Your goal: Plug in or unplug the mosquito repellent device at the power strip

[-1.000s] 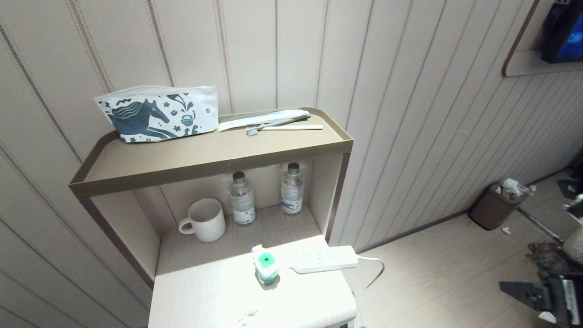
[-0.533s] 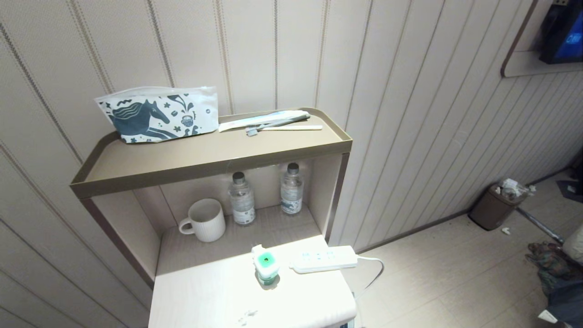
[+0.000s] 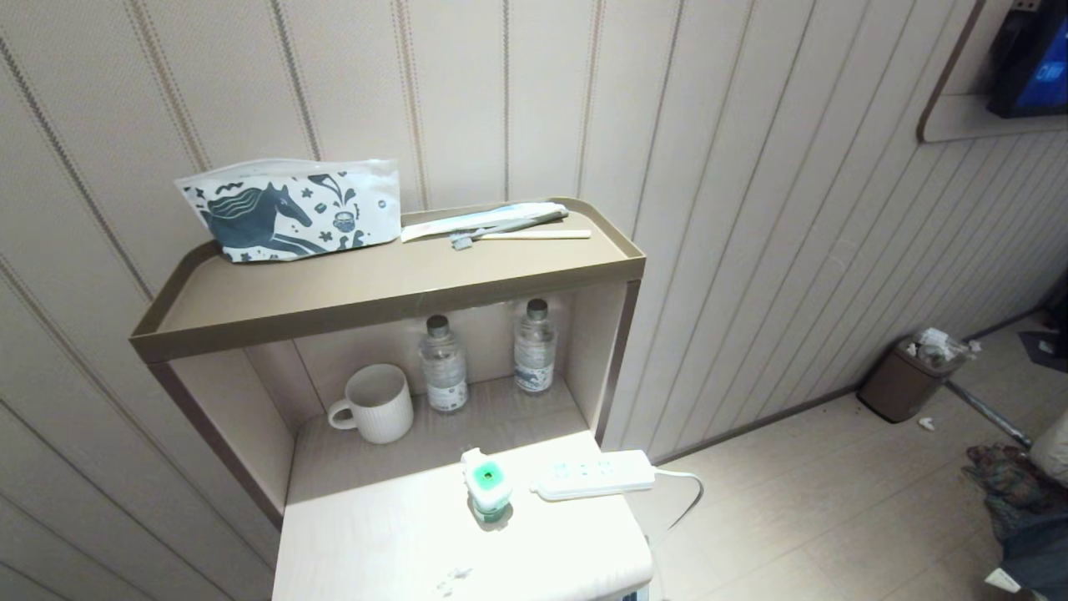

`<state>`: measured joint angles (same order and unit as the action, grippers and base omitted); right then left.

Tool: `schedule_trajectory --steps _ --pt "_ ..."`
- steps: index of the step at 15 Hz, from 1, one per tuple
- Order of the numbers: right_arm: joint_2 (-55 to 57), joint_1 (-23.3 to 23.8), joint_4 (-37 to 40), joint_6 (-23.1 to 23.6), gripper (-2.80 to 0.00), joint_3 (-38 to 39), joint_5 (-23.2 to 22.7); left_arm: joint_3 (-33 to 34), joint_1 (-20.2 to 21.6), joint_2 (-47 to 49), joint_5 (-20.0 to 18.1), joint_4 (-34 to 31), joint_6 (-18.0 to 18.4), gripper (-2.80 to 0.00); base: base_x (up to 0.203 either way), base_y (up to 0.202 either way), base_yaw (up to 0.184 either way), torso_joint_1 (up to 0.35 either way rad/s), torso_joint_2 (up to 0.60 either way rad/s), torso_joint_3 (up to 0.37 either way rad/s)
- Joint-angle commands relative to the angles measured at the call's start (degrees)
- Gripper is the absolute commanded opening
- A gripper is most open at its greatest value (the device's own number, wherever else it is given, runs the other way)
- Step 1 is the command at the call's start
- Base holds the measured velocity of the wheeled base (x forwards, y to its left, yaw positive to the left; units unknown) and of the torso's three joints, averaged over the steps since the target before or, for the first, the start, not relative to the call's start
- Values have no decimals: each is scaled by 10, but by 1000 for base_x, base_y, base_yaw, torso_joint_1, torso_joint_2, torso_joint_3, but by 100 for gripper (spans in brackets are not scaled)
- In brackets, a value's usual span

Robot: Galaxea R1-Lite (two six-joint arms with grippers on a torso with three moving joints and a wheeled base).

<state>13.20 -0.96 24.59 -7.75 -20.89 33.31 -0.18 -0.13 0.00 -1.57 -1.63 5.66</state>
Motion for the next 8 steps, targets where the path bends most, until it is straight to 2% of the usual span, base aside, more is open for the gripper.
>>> schedule_trajectory --steps 1,2,4,5,6,8 --pt "-97 18 -21 33 0 48 -106 0 0 1 0 0 1 -280 0 0 0 0 0 0" --pt "-123 16 -48 58 0 82 -149 0 0 1 0 0 -1 -280 0 0 0 0 0 0" --pt "-131 13 -164 107 0 159 -228 0 0 1 0 0 -2 -280 0 0 0 0 0 0" --pt "-131 12 -204 136 0 177 -286 0 0 1 0 0 -2 -280 0 0 0 0 0 0" --pt "-131 11 -216 144 0 183 -320 0 0 1 0 0 -1 -280 0 0 0 0 0 0" --pt "-130 11 -221 124 0 206 -342 0 0 1 0 0 -2 -280 0 0 0 0 0 0"
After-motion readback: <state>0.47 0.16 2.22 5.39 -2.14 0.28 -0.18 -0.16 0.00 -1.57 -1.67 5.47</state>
